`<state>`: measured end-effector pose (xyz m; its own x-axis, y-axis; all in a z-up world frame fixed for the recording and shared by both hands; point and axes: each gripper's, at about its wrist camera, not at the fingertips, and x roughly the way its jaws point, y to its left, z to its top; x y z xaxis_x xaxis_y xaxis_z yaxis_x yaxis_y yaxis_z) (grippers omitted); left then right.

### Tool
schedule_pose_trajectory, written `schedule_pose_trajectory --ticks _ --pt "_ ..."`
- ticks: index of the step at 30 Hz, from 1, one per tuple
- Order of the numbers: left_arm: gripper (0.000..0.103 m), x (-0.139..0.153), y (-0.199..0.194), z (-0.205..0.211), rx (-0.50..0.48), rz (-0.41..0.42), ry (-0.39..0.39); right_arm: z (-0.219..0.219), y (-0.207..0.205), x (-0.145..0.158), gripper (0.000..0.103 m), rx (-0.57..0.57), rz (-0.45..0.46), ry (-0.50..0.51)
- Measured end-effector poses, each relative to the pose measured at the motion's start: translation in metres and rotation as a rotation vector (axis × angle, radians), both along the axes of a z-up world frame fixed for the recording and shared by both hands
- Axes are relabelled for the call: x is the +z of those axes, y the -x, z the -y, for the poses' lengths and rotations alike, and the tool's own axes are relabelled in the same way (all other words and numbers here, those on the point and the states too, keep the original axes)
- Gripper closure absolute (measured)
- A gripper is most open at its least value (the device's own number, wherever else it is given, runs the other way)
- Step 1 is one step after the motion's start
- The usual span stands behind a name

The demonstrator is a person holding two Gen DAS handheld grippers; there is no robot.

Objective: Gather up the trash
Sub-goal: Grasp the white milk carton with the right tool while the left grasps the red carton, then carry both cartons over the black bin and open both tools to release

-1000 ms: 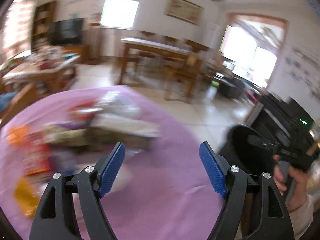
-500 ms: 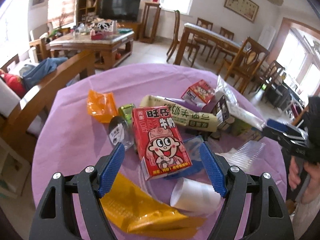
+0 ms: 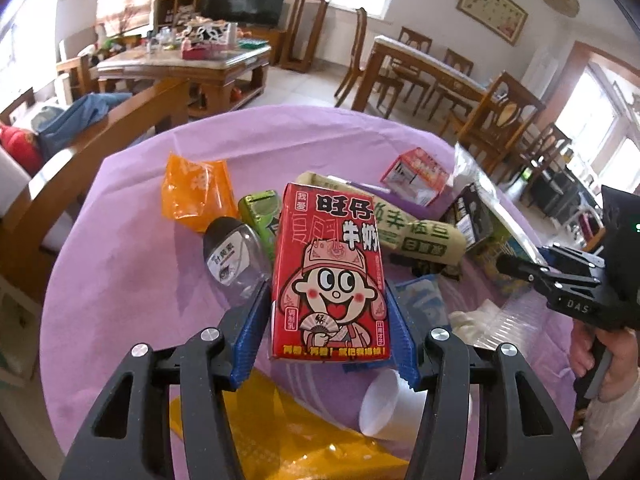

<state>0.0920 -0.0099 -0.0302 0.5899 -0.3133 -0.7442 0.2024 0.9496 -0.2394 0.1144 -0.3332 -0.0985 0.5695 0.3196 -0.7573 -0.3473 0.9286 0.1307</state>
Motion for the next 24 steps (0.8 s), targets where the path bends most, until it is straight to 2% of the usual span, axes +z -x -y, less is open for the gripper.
schedule_pose_trajectory --ticks 6,12,18,24 --pt "0.048 0.021 0.016 -0.003 -0.011 0.068 0.036 0.022 0.024 0.024 0.064 -0.022 0.045 -0.128" --pt "0.048 0.052 0.036 0.017 -0.077 0.126 0.066 0.057 0.065 0.056 0.064 -0.07 0.118 -0.277" --pt "0.048 0.069 0.052 0.063 -0.187 0.154 0.094 0.111 0.109 0.074 0.063 -0.191 0.2 -0.348" --pt "0.048 0.075 0.068 0.143 -0.34 0.147 0.132 0.176 0.15 0.077 0.063 -0.343 0.255 -0.37"
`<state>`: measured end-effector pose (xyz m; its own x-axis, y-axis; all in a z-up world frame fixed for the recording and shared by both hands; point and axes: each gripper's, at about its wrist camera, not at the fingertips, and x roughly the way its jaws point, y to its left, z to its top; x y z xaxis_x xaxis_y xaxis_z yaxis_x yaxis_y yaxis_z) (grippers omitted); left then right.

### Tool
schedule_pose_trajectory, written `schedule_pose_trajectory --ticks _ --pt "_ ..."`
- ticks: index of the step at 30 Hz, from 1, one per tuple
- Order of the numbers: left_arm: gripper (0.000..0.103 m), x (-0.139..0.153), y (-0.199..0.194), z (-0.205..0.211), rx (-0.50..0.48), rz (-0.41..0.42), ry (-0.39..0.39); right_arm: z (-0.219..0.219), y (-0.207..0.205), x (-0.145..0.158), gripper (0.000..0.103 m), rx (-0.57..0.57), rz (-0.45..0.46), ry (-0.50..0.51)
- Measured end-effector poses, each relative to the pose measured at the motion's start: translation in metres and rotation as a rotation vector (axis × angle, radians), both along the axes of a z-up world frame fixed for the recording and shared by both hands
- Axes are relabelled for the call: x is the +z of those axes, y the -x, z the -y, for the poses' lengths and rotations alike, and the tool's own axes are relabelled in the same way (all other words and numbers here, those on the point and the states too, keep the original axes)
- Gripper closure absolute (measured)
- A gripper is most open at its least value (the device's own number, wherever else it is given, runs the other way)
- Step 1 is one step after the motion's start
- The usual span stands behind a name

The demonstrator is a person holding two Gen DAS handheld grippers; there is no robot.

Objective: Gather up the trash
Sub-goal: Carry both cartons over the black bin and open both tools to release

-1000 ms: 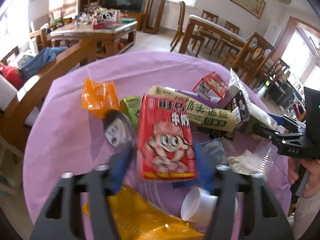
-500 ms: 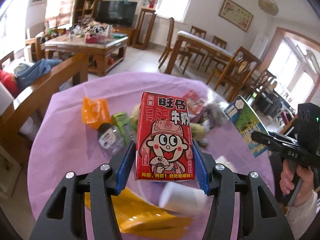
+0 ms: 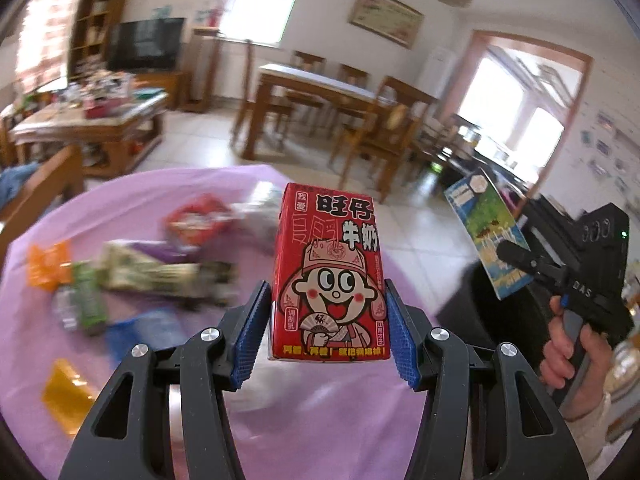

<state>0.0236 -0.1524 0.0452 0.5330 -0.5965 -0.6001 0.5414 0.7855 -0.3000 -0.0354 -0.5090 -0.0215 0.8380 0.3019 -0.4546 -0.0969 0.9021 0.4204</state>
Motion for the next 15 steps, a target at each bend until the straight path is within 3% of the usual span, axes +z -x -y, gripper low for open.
schedule_pose_trajectory --ticks 9,15 --pt "0.048 -0.021 0.031 0.128 -0.254 -0.059 0.047 0.092 0.06 -0.018 0.063 -0.224 -0.009 -0.034" --pt "0.048 -0.044 0.066 0.21 -0.42 -0.094 0.043 0.141 0.103 -0.027 0.063 -0.331 -0.081 -0.002"
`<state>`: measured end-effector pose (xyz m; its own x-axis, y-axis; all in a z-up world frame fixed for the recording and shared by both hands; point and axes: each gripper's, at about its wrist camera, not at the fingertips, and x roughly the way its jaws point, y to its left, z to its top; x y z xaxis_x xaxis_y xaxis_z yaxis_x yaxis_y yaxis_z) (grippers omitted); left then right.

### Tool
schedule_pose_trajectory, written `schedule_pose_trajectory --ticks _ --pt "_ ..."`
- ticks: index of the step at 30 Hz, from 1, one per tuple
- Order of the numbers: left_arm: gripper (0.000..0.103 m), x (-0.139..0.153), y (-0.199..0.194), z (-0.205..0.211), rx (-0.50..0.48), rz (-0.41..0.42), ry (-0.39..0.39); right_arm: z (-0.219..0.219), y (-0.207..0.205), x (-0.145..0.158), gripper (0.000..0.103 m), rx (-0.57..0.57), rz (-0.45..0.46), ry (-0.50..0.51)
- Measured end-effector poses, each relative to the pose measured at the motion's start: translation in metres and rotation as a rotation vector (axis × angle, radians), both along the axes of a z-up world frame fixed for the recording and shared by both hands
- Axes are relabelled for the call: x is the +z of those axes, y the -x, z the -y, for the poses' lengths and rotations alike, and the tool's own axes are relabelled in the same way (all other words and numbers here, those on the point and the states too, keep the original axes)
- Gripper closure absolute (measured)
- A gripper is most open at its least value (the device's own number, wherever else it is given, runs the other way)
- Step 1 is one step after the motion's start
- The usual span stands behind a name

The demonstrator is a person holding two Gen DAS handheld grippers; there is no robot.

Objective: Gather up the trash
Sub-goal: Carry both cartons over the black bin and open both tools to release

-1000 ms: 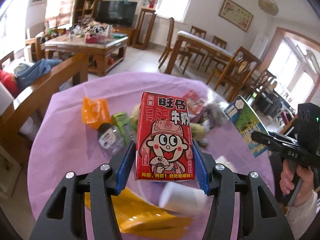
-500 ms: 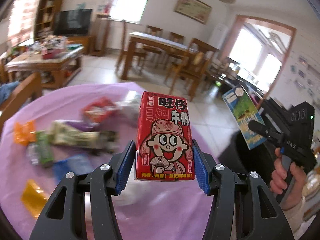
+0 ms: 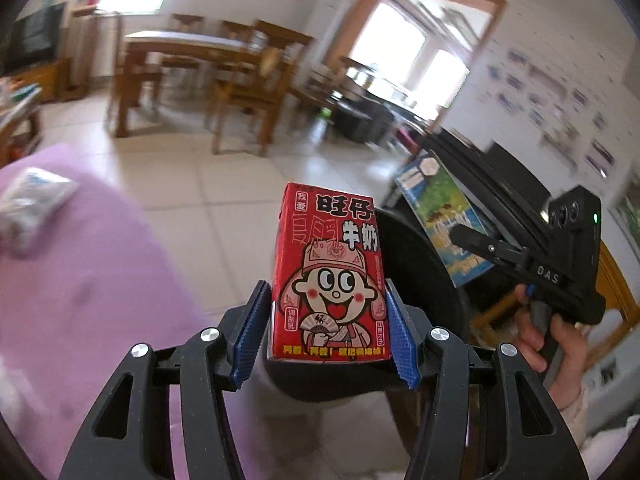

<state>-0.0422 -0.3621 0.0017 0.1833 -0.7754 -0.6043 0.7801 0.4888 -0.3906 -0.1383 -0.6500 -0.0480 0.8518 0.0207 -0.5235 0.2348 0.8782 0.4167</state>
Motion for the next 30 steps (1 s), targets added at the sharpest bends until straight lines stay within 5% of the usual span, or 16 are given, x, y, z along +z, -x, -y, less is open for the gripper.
schedule_pose_trajectory --ticks 6,13,30 --pt "0.048 -0.038 0.031 0.07 -0.12 -0.053 -0.041 0.022 0.023 -0.013 0.063 -0.022 -0.112 0.025" --pt "0.048 -0.065 0.042 0.109 -0.141 -0.075 -0.088 0.027 0.036 -0.033 0.063 0.001 -0.136 0.003" --pt "0.048 -0.071 0.044 0.119 -0.132 -0.08 -0.134 0.033 0.047 -0.051 0.063 0.027 -0.144 -0.035"
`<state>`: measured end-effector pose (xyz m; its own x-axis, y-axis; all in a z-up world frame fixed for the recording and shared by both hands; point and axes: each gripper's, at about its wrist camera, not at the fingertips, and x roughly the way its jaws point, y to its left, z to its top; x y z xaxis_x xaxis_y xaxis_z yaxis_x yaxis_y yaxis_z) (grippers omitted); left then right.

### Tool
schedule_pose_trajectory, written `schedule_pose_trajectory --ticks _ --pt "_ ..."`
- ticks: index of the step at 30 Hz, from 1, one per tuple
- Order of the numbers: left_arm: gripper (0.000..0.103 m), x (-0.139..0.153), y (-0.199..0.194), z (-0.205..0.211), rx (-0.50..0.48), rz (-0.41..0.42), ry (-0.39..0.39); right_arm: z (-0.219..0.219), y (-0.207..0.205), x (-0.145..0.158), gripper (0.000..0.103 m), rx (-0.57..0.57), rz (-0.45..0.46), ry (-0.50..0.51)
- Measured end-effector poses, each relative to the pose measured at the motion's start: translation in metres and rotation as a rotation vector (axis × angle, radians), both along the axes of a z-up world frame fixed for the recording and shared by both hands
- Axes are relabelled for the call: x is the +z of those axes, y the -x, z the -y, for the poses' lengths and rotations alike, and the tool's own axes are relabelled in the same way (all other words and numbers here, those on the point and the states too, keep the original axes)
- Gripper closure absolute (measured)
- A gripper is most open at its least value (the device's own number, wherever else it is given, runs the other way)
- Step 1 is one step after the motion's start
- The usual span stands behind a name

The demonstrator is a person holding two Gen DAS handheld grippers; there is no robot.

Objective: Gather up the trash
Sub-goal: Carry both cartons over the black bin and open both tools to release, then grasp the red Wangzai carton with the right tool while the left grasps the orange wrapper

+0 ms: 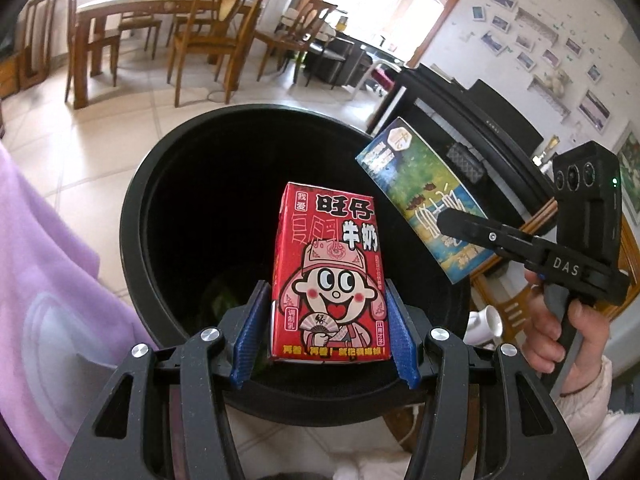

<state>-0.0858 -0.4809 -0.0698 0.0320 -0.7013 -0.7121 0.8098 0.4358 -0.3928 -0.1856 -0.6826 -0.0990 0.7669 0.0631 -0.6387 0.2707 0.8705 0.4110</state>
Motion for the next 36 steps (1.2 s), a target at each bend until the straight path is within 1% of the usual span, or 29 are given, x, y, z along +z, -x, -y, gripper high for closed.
schedule_pose_trajectory --ticks 14,17,18,19,21,23,24,25,26,28,29,31,34,36 --pt "0.048 -0.002 0.001 0.004 -0.004 0.006 -0.005 0.008 -0.007 -0.01 0.063 -0.02 -0.012 -0.041" --pt "0.047 -0.001 0.004 0.005 -0.009 0.022 -0.012 0.009 -0.008 -0.012 0.061 -0.022 -0.014 -0.043" --pt "0.045 -0.001 0.004 0.004 -0.008 0.027 -0.014 0.009 -0.008 -0.012 0.061 -0.027 -0.015 -0.043" --pt "0.039 0.0 0.004 0.003 -0.006 0.028 -0.013 0.009 -0.008 -0.012 0.061 -0.028 -0.014 -0.046" --pt "0.032 0.005 0.003 -0.002 0.008 0.036 0.001 0.01 -0.008 -0.012 0.06 -0.032 -0.013 -0.052" --pt "0.031 0.009 0.001 -0.009 0.014 0.043 0.011 0.009 -0.008 -0.011 0.056 -0.038 -0.013 -0.05" --pt "0.031 0.011 0.0 -0.013 0.017 0.044 0.017 0.007 -0.008 -0.01 0.05 -0.04 -0.009 -0.053" --pt "0.031 0.014 -0.001 -0.018 0.021 0.045 0.025 0.006 -0.008 -0.009 0.046 -0.042 -0.005 -0.054" --pt "0.03 0.018 -0.002 -0.024 0.028 0.047 0.034 0.003 -0.008 -0.007 0.045 -0.045 0.001 -0.051" --pt "0.024 0.024 -0.003 -0.035 0.039 0.054 0.049 -0.001 -0.009 -0.004 0.044 -0.047 0.004 -0.046" --pt "0.024 0.027 -0.003 -0.041 0.044 0.059 0.056 -0.005 -0.01 -0.001 0.043 -0.046 0.007 -0.044" --pt "0.023 0.035 -0.003 -0.057 0.056 0.075 0.07 -0.013 -0.013 0.003 0.034 -0.041 0.015 -0.038" --pt "0.022 0.042 -0.006 -0.087 0.085 0.093 0.083 -0.03 -0.023 0.013 0.032 -0.019 0.029 -0.018" --pt "0.022 0.047 -0.01 -0.112 0.113 0.109 0.086 -0.045 -0.036 0.019 0.026 0.004 0.039 -0.014"
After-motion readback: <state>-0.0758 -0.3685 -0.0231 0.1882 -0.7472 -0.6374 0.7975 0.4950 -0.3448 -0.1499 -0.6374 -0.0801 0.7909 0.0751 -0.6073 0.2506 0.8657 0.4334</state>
